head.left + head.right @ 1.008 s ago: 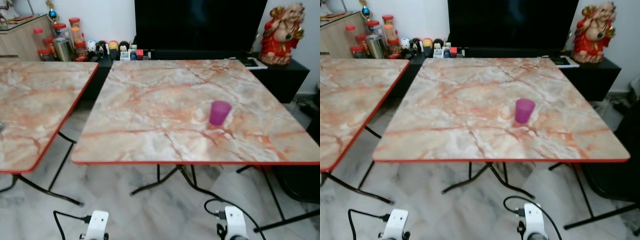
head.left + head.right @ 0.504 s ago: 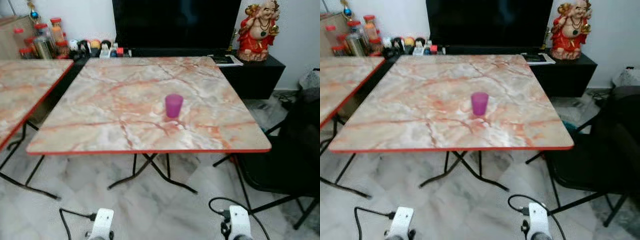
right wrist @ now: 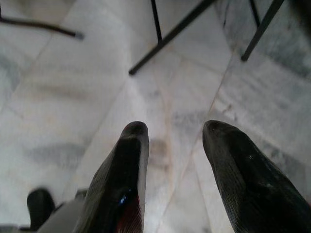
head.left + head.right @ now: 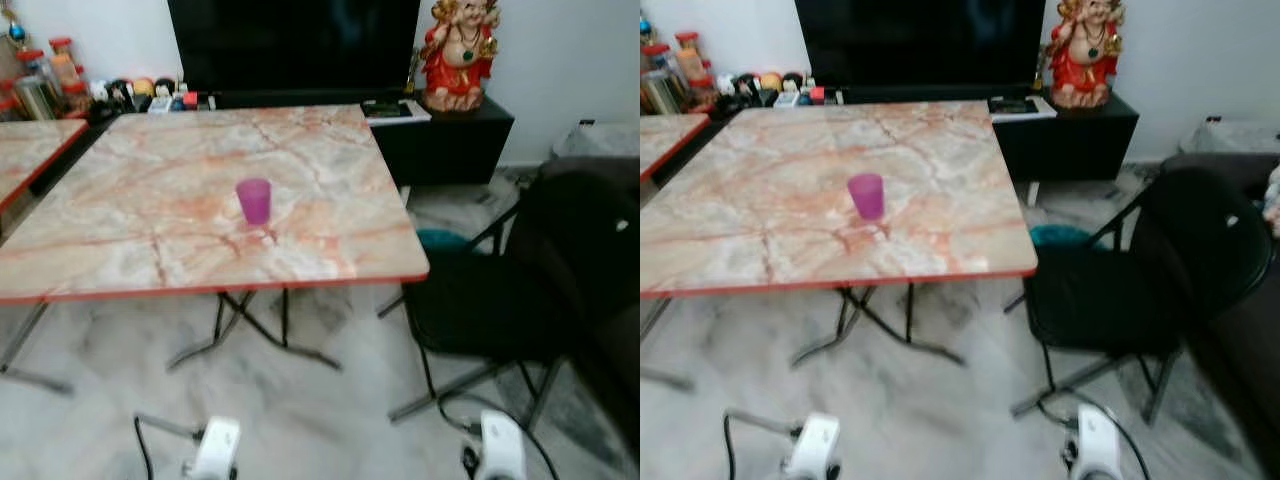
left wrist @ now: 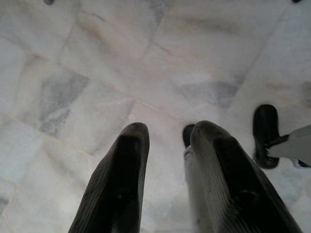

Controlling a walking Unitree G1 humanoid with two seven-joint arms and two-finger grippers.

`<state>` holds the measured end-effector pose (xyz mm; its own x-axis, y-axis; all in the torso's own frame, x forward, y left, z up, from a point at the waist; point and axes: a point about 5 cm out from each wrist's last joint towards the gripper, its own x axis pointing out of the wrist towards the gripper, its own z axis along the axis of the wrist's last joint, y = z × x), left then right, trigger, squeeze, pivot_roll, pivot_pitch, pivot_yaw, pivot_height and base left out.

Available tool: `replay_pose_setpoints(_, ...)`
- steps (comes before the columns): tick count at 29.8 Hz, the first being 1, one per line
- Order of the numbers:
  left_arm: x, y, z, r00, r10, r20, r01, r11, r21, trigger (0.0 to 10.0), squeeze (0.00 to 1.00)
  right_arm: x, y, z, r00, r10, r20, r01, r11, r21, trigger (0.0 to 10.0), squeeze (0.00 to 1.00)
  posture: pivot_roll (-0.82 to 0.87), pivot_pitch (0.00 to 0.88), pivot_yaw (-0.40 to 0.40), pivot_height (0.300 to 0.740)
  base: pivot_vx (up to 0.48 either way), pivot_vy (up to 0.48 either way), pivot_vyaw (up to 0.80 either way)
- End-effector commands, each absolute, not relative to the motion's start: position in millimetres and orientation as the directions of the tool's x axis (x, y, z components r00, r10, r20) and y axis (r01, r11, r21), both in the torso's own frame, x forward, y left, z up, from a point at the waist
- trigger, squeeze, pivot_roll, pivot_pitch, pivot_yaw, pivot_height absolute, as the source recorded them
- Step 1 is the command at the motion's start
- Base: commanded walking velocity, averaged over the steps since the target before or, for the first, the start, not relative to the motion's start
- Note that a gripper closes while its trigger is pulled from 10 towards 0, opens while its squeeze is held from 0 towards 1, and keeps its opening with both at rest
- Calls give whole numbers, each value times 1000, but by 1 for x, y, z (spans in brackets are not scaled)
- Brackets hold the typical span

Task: Setting the table

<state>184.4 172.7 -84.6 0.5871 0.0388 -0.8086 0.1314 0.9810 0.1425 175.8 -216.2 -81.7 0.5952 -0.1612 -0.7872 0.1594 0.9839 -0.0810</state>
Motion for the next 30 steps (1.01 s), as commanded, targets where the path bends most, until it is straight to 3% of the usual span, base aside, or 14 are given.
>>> replay_pose_setpoints(1,191,175,-81,612,51,-789,111,982,150,10000,0,179,-216,-80,609,-157,-777,153,985,-79,10000,0,-161,2,-9,736,0,0,0)
replay_pose_setpoints(13,231,184,-53,769,135,-625,-56,988,145,10000,0,188,-202,-78,625,-96,-775,91,995,-49,10000,0,-136,0,-13,736,0,0,0)
replay_pose_setpoints(18,273,186,-11,901,194,-388,-157,980,125,10000,0,190,-200,-78,624,-97,-775,97,994,-47,10000,0,-110,0,-21,736,0,0,0)
replay_pose_setpoints(23,287,188,11,946,220,-239,-201,974,102,10000,0,188,-201,-79,615,-103,-782,88,994,-62,10000,0,-103,0,-33,736,0,0,0)
replay_pose_setpoints(28,305,178,56,988,149,39,-153,980,125,10000,0,189,-202,-78,618,-97,-780,81,995,-59,10000,0,-84,0,-45,736,0,0,0)
replay_pose_setpoints(30,309,176,67,987,133,88,-144,981,132,10000,0,191,-202,-77,619,-95,-780,78,995,-59,10000,0,-81,0,-52,736,0,0,0)
